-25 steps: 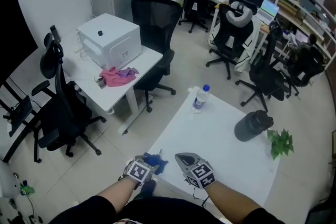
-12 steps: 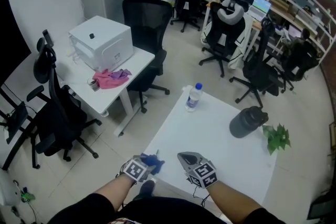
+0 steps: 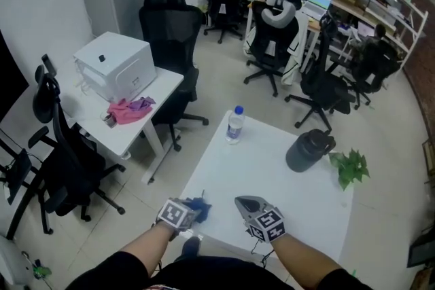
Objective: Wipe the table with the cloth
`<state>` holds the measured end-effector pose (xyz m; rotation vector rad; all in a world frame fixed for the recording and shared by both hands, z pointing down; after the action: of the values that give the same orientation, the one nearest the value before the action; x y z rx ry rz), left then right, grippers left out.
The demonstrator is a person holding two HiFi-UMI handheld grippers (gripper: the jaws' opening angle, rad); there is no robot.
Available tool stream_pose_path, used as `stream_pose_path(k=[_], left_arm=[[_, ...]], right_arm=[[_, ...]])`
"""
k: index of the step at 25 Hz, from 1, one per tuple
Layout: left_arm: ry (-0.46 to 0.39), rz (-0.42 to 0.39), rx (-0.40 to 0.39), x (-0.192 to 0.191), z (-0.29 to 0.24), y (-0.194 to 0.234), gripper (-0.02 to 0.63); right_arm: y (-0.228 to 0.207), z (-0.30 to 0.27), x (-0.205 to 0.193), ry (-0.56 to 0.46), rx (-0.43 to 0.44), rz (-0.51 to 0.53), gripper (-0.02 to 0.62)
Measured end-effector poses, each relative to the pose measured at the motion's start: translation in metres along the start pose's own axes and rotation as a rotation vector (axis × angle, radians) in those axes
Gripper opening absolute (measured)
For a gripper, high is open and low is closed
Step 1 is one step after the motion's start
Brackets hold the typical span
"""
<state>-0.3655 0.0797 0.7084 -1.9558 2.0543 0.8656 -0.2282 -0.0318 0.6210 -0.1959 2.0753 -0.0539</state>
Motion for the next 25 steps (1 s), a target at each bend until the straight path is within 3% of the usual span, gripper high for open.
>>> stream_pose_path(k=[5, 9, 18, 25], left_arm=[[-0.082, -0.08, -0.026, 0.071, -0.002, -0.027, 0.149], [-0.091, -0.142, -0.048, 0.12, -0.015, -0.057, 0.149], [-0.003, -0.369, -0.057, 0.209, -0.083, -0.181, 0.149], [0.119, -0.56, 0.018, 0.239, -0.164, -0.291, 0.147]], right_arm=[[-0.029, 0.027, 0.003, -0.045, -0.085, -0.041, 0.012], [-0.058, 0.057, 0.003, -0.081, -0.16, -0.065, 0.012], [-0.137, 0.184, -0.038, -0.128, -0.385, -0.153, 0.012], [-0.182, 0.292, -0.103, -0.145, -0.518, -0.235, 0.012]])
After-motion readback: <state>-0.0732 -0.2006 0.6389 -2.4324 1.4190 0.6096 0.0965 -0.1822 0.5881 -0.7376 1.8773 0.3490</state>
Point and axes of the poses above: the fingertips, and each gripper's own axes: z backward along the fingers, y to its left, x out of its top, the point moved 4 cm from there along z, backward along the fingers, and after that the axes turned 2 degrees about y, right-handed, at the moved point
